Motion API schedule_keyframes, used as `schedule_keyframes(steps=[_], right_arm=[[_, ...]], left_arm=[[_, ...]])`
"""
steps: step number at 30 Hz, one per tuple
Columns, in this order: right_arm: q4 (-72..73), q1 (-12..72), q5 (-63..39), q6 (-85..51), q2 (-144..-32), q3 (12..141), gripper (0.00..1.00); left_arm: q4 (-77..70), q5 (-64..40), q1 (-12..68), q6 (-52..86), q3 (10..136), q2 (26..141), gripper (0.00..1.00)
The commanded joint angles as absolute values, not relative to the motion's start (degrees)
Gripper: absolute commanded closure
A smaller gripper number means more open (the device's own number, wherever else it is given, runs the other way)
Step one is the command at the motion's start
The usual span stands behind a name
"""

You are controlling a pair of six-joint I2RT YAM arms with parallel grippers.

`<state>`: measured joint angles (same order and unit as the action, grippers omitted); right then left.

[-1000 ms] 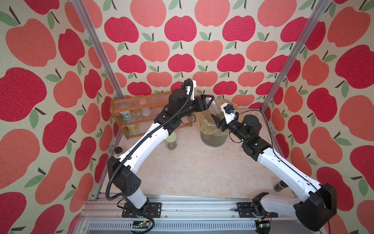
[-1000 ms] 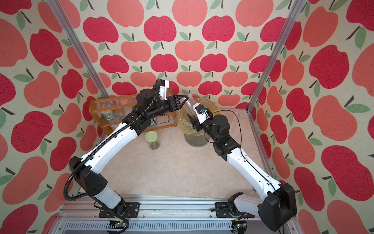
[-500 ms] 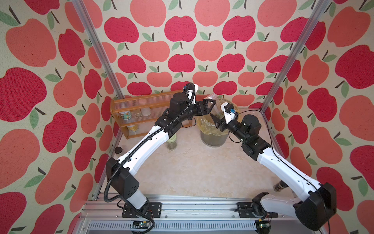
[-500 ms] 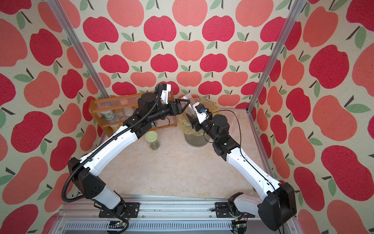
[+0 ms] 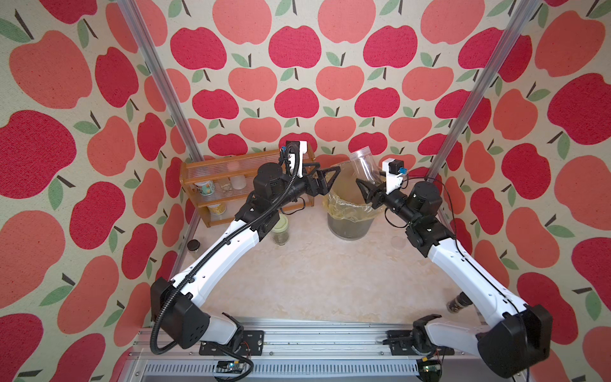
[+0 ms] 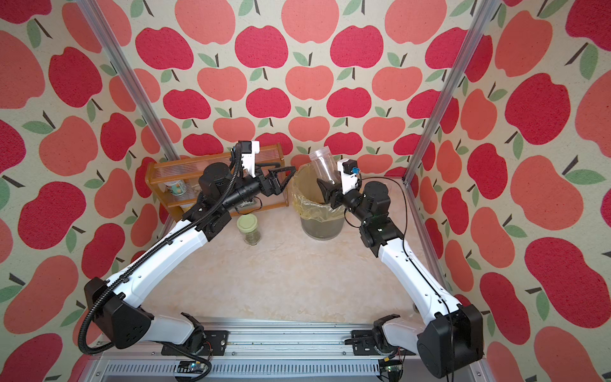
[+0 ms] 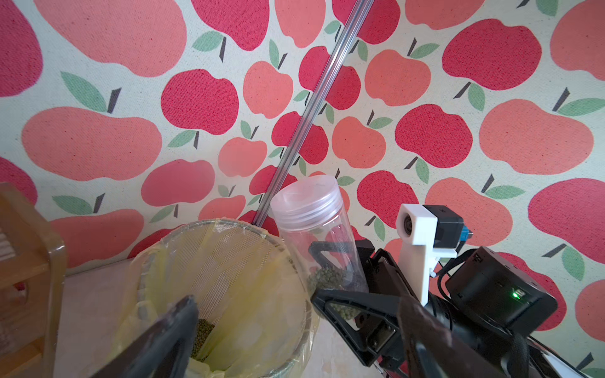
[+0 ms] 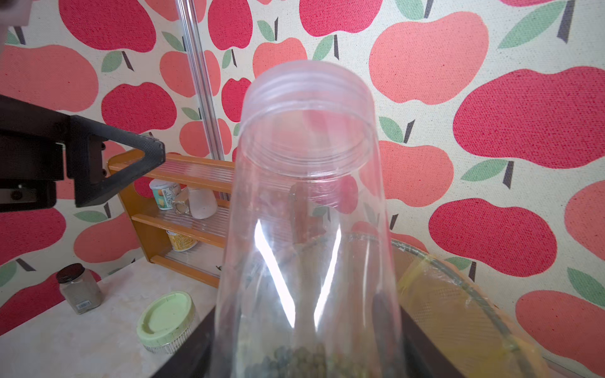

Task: Empty moldy mung beans from jars
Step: Unscrew the lid from the jar.

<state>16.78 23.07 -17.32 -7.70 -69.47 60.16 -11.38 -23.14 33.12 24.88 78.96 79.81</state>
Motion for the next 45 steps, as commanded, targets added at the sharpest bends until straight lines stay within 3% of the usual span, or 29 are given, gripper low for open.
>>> schedule_keyframes(steps=[1,8,19,32,45], right_arm=[[17.53,21.27,-28.24,-15.05,-67.43,62.33,0.59],[20.77,19.6,-38.96,-20.38,-66.4,62.43,0.57],[32.54,19.6,-50.79,-30.39,-70.85,63.11,0.57],[38.13,19.6,-53.08,-30.86,-71.39,60.52,0.55],[40.64,19.56,-54.03,-30.51,-74.29,59.93,0.55]], left_arm=[[-15.25,-26.68,33.31,17.27,76.89,75.99,0.03],[-29.2,-32.97,29.9,15.02,68.49,72.57,0.03],[-36.8,-46.13,29.44,16.0,73.77,80.14,0.05],[-41.95,-49.46,27.88,23.9,79.84,87.03,0.09],[-36.62,-54.39,29.34,26.08,88.11,93.31,0.17]])
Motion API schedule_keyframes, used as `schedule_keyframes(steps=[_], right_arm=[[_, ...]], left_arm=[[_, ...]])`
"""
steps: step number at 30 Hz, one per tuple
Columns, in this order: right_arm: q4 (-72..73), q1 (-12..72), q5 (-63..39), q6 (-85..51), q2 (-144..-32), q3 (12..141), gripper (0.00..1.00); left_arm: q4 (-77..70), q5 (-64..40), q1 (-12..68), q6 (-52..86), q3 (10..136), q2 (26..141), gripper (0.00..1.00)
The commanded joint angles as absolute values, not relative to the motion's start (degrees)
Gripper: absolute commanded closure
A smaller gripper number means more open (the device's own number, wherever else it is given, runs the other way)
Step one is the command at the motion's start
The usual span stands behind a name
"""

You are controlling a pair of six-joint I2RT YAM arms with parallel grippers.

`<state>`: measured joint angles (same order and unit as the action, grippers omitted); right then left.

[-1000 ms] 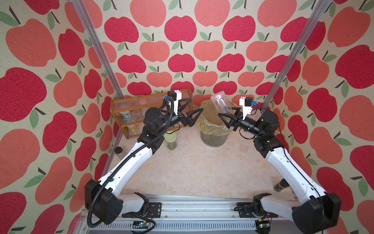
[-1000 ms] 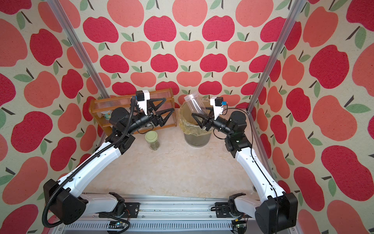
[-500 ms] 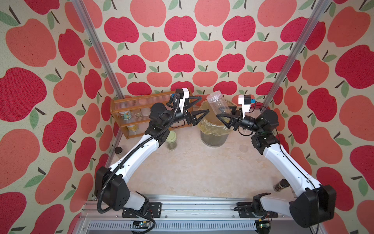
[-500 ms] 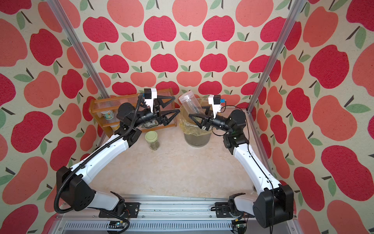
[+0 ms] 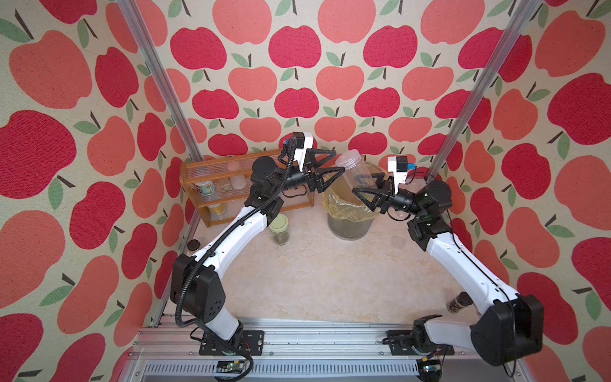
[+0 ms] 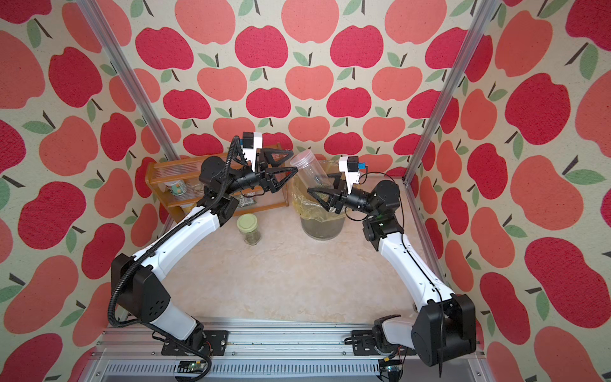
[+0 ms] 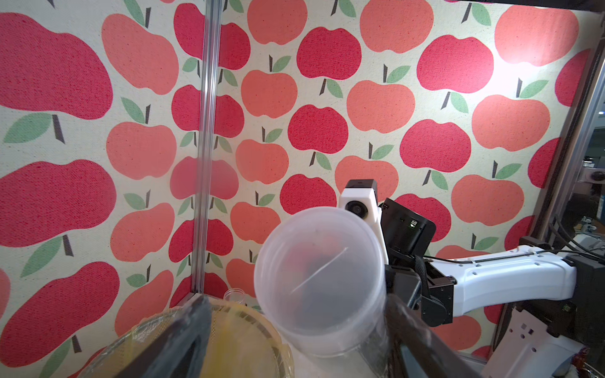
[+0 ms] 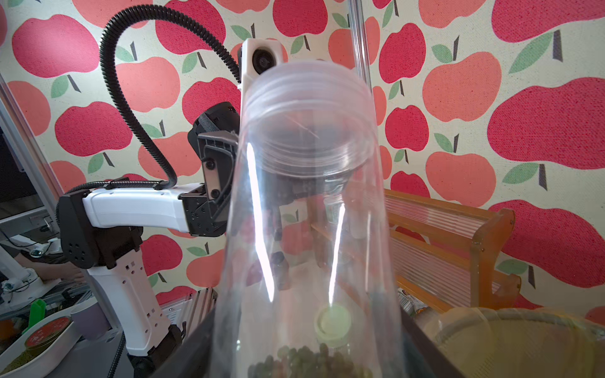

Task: Empty moldy mung beans from jars
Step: Unscrew the lid from the jar.

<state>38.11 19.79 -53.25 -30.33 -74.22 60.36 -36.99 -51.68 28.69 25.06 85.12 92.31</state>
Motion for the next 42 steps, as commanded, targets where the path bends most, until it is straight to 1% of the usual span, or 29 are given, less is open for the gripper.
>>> schedule_keyframes(steps=[1,8,20,22,24,25,31,42], right_arm=[[40.83,19.61,-53.94,-30.33,-74.44,59.88,0.55],[42.04,19.6,-54.0,-29.82,-74.36,59.32,0.56],[42.36,19.6,-53.01,-28.47,-74.31,58.18,0.56],[42.36,19.6,-52.73,-28.55,-74.61,58.3,0.56],[42.23,19.65,-52.64,-28.75,-74.6,58.45,0.56],[41.95,19.62,-52.71,-28.73,-74.53,58.49,0.56],[39.4,19.6,-52.28,-27.09,-74.33,58.36,0.56],[36.8,19.61,-51.41,-25.05,-73.94,58.39,0.56]], left_arm=[[-36.02,-54.7,29.47,26.1,88.77,93.84,0.18],[-35.42,-55.87,30.03,27.32,91.26,96.42,0.2],[-37.09,-57.52,30.63,29.66,93.12,98.3,0.21],[-37.31,-57.98,30.76,30.18,93.42,98.68,0.23],[-38.09,-58.72,30.74,30.73,93.6,99.05,0.31],[-38.29,-58.83,30.73,30.93,93.52,99.14,0.31],[-37.04,-58.2,30.76,30.85,93.79,99.02,0.31],[-32.96,-56.34,31.75,29.77,94.34,98.75,0.28]])
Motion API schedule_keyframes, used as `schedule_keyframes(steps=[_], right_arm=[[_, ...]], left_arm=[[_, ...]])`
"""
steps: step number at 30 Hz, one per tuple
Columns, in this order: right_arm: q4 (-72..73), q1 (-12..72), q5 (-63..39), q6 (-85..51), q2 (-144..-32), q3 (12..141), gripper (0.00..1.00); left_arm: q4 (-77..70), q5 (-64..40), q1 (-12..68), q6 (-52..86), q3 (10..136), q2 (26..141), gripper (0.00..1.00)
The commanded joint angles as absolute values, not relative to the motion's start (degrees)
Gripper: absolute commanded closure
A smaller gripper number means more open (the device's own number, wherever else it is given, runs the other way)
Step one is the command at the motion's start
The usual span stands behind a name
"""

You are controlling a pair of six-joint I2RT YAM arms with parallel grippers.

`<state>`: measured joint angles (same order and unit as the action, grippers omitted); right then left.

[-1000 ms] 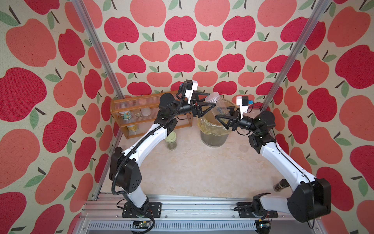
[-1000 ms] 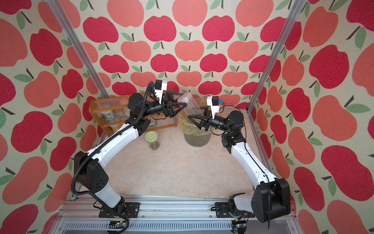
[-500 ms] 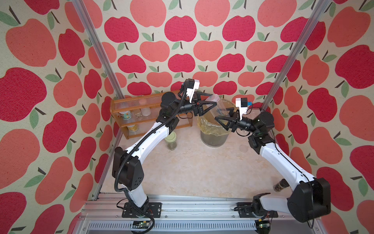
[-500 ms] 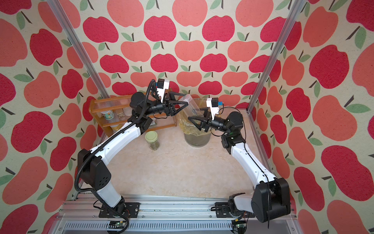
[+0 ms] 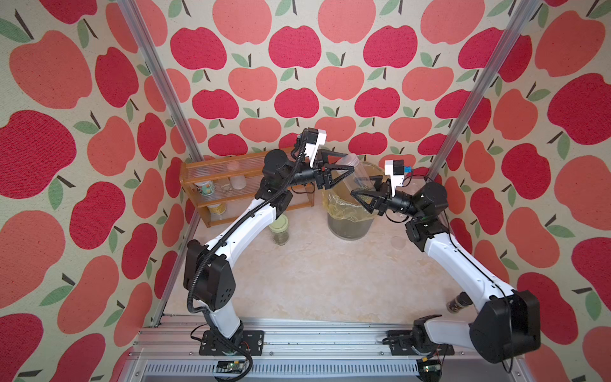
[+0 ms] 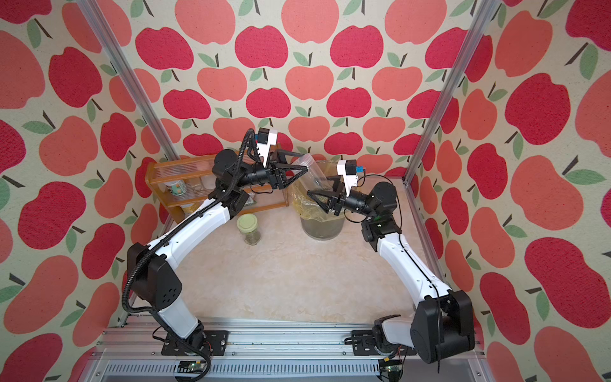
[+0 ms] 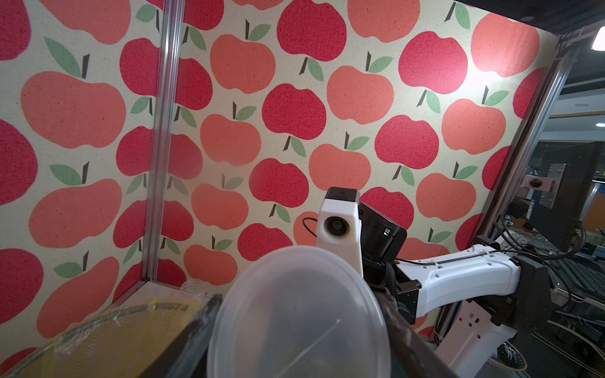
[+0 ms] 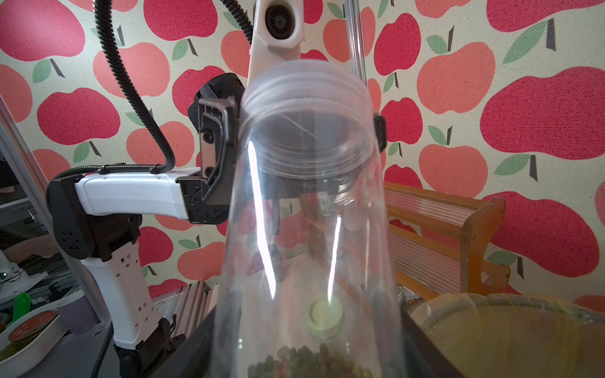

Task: Empty moldy mung beans from jars
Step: Unscrew the lid from the jar.

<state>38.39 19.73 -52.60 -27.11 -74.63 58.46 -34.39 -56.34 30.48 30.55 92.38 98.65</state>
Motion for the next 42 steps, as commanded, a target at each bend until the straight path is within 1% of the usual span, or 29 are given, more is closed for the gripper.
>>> schedule_keyframes(steps=[1,6,20,25,36,42], right_arm=[[36.79,19.6,-51.26,-25.05,-73.88,58.27,0.57],[36.6,19.6,-50.76,-24.58,-73.59,57.87,0.57],[33.63,19.62,-48.07,-21.78,-72.27,57.06,0.57],[32.19,19.6,-44.58,-19.85,-71.05,56.28,0.57],[28.7,20.19,-39.28,-15.55,-68.87,55.29,0.57],[25.69,21.58,-33.61,-10.72,-67.03,54.35,0.58]], left_arm=[[-32.77,-56.42,31.82,29.63,94.52,98.77,0.27],[-32.77,-56.51,31.95,30.91,95.57,99.35,0.23],[-32.23,-57.8,32.02,35.36,98.15,100.98,0.24],[-30.82,-55.45,32.32,34.37,97.2,100.36,0.28],[-29.76,-55.18,32.73,36.07,99.03,102.2,0.35],[-26.06,-52.36,32.85,36.85,99.4,101.67,0.37]])
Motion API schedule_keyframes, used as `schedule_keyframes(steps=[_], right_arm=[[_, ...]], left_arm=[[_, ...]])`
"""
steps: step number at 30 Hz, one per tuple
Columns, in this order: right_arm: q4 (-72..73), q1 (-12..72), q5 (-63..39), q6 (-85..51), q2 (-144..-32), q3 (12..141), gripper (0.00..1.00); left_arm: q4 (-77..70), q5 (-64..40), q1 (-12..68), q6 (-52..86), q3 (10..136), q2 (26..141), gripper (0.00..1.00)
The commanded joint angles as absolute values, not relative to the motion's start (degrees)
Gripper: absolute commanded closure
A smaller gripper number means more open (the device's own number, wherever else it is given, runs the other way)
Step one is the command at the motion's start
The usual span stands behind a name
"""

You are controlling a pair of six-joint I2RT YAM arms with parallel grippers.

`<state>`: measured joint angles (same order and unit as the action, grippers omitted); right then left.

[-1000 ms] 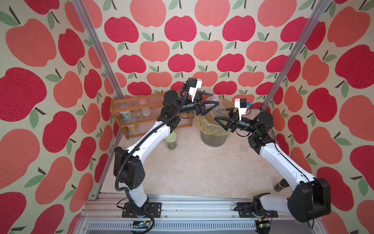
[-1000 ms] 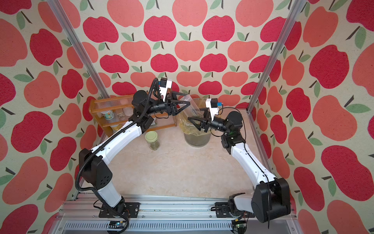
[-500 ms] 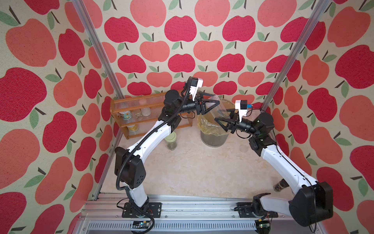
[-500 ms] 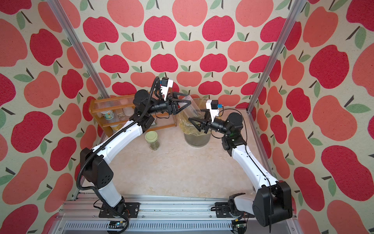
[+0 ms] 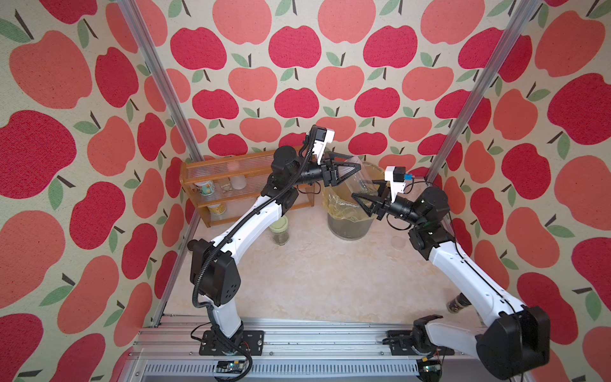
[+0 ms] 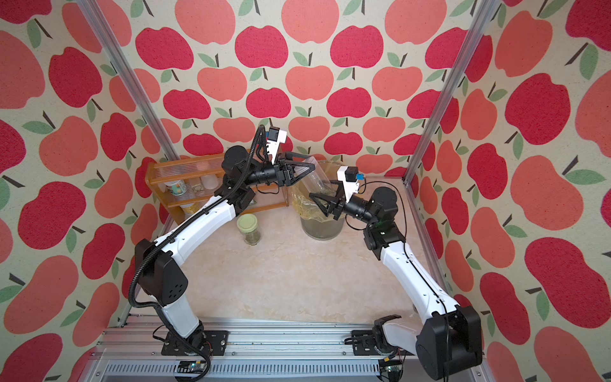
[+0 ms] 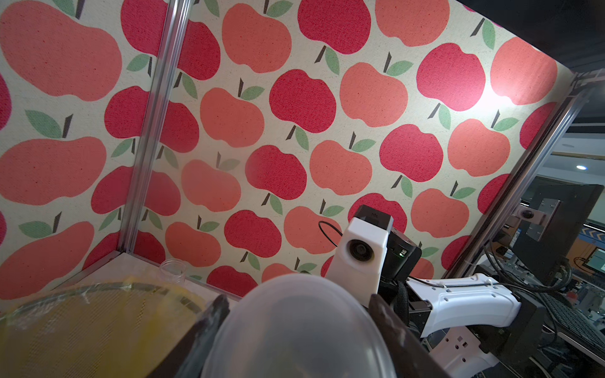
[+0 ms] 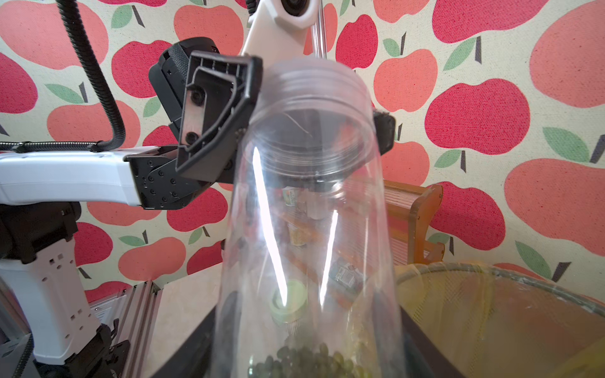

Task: Empty moldy mung beans from jars
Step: Unscrew the lid from the jar.

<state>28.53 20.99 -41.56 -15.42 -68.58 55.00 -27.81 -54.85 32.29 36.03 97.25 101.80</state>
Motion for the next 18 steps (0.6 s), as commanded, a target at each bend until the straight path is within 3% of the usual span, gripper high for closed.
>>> schedule_keyframes(steps=[1,8,18], right_arm=[[24.83,21.96,-32.67,-9.69,-66.76,54.53,0.58],[18.48,25.26,-23.0,-0.91,-65.76,56.28,0.59],[20.57,26.44,-13.17,-0.06,-65.95,57.06,0.6]], left_arm=[[-25.42,-51.61,32.89,37.06,99.4,101.59,0.37],[-13.18,-43.85,33.66,35.52,102.64,101.58,0.37],[-3.77,-35.08,33.93,38.41,106.91,104.45,0.36]])
